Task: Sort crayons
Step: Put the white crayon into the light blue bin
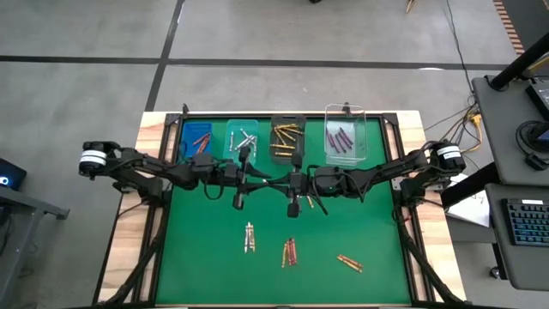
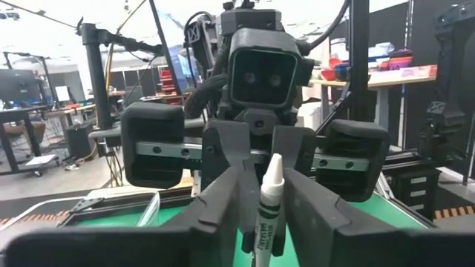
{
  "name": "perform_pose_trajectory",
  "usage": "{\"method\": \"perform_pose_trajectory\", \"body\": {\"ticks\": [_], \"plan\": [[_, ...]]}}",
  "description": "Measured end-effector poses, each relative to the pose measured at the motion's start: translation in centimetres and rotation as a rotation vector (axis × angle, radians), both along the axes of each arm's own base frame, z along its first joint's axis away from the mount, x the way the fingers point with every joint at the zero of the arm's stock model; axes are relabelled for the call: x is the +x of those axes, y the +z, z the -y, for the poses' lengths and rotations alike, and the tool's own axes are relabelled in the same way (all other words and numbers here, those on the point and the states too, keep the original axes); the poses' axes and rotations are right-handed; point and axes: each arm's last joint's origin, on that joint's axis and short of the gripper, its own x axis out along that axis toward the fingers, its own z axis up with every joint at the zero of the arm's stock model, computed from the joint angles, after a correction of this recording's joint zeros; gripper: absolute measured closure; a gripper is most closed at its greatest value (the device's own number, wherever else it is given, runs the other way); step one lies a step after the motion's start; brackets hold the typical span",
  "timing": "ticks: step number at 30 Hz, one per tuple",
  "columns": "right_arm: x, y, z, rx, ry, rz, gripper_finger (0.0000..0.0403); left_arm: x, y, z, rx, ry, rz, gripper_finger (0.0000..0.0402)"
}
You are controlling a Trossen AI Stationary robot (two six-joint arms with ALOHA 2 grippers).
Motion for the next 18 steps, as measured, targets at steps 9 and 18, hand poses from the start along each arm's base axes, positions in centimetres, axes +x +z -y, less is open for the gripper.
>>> {"method": "perform_pose_trajectory", "body": {"ticks": [9, 18], "plan": [[0.0, 0.1, 0.0, 0.042, -0.006, 0.003, 0.0365, -0.1, 0.3, 0.0, 0.026, 0.006, 0.016, 0.0392], [-0.5, 2.1, 0.6, 0.024, -0.114, -0.067, 0.0283, -0.4, 1.2, -1.3, 0.042, 0.063, -0.071, 0.0398]]}}
